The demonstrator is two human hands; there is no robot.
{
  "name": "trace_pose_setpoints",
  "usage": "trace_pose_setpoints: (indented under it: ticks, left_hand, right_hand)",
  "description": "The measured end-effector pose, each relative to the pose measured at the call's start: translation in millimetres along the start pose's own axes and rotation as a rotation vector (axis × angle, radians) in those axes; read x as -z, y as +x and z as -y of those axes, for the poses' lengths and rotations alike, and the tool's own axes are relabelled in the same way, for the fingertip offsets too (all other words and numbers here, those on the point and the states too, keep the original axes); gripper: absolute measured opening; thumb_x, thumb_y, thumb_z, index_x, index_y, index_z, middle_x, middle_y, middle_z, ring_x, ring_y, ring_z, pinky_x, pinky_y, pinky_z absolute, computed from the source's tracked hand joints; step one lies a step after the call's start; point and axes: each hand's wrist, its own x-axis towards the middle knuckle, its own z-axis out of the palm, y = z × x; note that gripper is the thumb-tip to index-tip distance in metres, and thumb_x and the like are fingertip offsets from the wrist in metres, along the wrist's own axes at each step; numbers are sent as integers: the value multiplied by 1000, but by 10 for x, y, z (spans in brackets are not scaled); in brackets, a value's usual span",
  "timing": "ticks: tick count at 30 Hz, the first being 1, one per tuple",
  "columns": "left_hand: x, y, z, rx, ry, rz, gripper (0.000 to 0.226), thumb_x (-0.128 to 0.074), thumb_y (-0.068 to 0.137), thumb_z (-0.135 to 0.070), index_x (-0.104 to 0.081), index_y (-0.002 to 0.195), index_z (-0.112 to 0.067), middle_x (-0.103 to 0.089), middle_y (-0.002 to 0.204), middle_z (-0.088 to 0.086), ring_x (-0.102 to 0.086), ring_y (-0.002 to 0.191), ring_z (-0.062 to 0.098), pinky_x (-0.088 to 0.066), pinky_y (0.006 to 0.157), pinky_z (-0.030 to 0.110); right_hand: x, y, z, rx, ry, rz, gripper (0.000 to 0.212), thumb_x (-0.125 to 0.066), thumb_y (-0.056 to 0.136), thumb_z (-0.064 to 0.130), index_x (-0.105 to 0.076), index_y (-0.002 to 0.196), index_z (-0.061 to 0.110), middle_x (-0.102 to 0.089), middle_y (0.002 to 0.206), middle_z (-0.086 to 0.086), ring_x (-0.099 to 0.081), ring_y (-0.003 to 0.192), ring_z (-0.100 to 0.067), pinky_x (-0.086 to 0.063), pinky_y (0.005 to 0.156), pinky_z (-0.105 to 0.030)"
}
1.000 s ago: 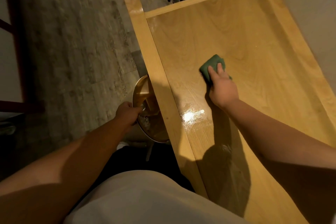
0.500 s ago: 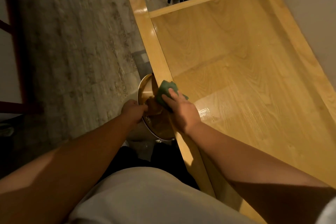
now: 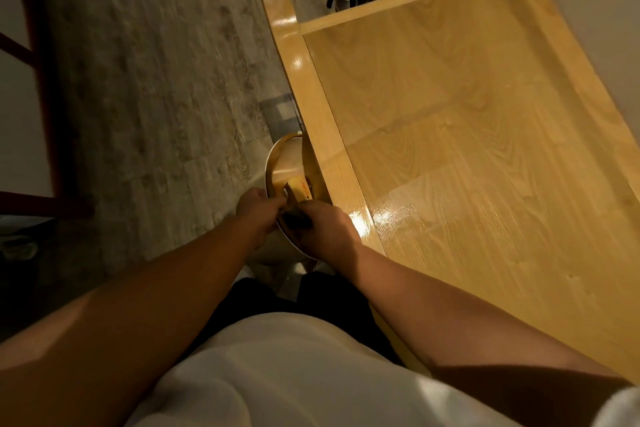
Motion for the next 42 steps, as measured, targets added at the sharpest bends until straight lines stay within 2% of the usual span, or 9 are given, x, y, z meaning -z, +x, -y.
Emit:
trace_pose_setpoints:
  ticks: [7,12,16,19,21,27,31,33,42]
  left_hand:
    - [-11,50,-18,-10,16,5,27,-78,84,-28,-54,89,-18,-63,101,13,-61,87,26,-55,71,39]
    - [-42,64,-78,-4,15,-2,31,-82,80,-24,-59,98,-12,-65,112,19,-65,102,38,-56,92,57]
    - [-44,110,-86,18,-1,-9,34,-83,77,-21,-59,99,-13,-65,113,19,-65,103,38,-56,91,59]
    - [-65,162,-76,29,-7,-25,33,-84,77,-23,-58,96,-15,-66,110,16,-66,100,35,-56,91,55]
    - [-88,203,-71,28,2,-44,32,-83,77,-22,-58,96,-15,-66,106,15,-65,97,33,-58,86,50]
    - [-127,269,-76,13,-14,-72,34,-85,71,-18,-53,80,-17,-64,88,10,-63,78,26,-47,58,33]
    - [-118,258,-89,11,-14,-76,39,-89,66,-20,-54,80,-15,-65,86,10,-64,73,26,-48,56,32]
    - [-131,245,-105,16,-26,-91,44,-89,60,-22,-53,83,-14,-64,87,12,-63,70,26,-48,53,32]
    - [-191,336,-171,30,-116,-116,21,-74,70,-2,-61,86,-8,-66,71,11,-64,55,22,-46,42,26]
  right_hand:
    - [514,-12,-92,-179,459,-144,39,-56,87,3,-70,118,22,-70,100,4,-60,96,-13,-38,71,-3]
    - [1078,72,-362,-227,750,-238,37,-55,93,-2,-65,123,17,-68,108,2,-65,101,-16,-55,78,-22]
    - [1741,354,-727,-172,556,-417,41,-58,88,-8,-63,125,8,-67,119,-9,-61,116,-26,-48,102,-38]
    - [2252,563,-1057,-182,384,-507,50,-55,88,-7,-54,137,6,-56,139,-11,-49,132,-22,-33,115,-31]
    - [2584,655,-1288,-192,248,-572,53,-52,88,-3,-53,139,12,-54,142,-6,-45,131,-13,-28,111,-18]
    - [3286,811,-1915,-298,125,-700,58,-45,88,-2,-51,141,21,-49,146,-3,-41,136,-16,-29,110,-22]
    - [3038,803,-2238,-419,-178,-442,70,-43,87,-5,-37,150,22,-23,161,-14,-24,146,-34,-23,120,-40]
    - [2790,876,-2239,-441,-169,-477,75,-42,85,-6,-30,154,22,-9,164,-15,-13,150,-35,-18,122,-43]
    - [2339,985,-1939,-287,-279,-419,73,-50,86,6,-27,154,23,-12,163,-19,-18,148,-36,-29,114,-49]
